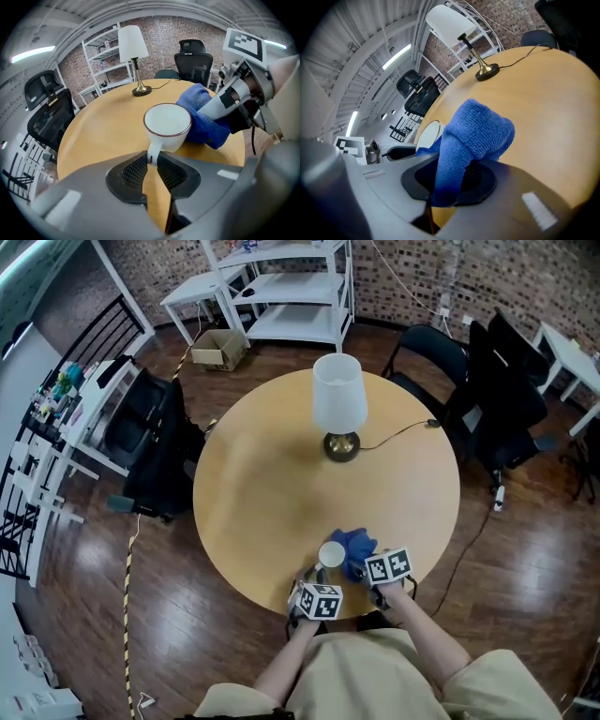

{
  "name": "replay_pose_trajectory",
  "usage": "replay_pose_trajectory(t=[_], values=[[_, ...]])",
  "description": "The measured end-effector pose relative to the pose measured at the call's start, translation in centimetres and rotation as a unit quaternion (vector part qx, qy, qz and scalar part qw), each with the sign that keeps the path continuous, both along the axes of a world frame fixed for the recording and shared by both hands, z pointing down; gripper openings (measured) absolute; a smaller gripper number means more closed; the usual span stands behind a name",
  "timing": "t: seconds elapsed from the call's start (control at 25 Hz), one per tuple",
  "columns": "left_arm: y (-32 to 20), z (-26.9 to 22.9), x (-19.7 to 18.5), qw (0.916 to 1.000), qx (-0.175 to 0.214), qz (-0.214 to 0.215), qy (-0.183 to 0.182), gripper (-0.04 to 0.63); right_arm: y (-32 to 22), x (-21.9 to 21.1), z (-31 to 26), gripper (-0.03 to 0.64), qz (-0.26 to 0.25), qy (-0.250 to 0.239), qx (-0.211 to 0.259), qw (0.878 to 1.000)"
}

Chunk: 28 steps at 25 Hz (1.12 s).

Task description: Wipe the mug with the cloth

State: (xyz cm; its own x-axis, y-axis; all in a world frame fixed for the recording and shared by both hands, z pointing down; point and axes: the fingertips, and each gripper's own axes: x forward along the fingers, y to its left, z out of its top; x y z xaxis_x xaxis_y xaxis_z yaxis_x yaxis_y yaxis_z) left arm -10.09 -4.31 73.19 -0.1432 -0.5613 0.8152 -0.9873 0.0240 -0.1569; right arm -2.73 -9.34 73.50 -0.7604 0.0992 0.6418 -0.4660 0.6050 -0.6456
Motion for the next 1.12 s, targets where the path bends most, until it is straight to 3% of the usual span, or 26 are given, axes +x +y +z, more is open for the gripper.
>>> replay_pose_trajectory(t=[0.48,0.84,0.96,1.12], values=[[0.5,-0.2,1.6,0.9995,0.008,0.010,0.030,0.061,4.2,-0.2,0.5,0.071,-0.036,0.018,-0.006,0.999],[0.3,-0.3,4.7,0.9872,0.025,0.119,0.103,0.067,3.0,0.1,0.2,0.074,-0.013,-0.026,-0.045,0.999],[0.3,-0.3,6.1,0.9809,0.018,0.161,0.107,0.071,2.8,0.0,0.0,0.074,-0.008,-0.041,-0.057,0.998],[0.2,-0.1,7.5,0.9707,0.003,0.225,0.085,0.067,3.2,-0.2,-0.3,0.072,-0.024,-0.049,-0.061,0.997]])
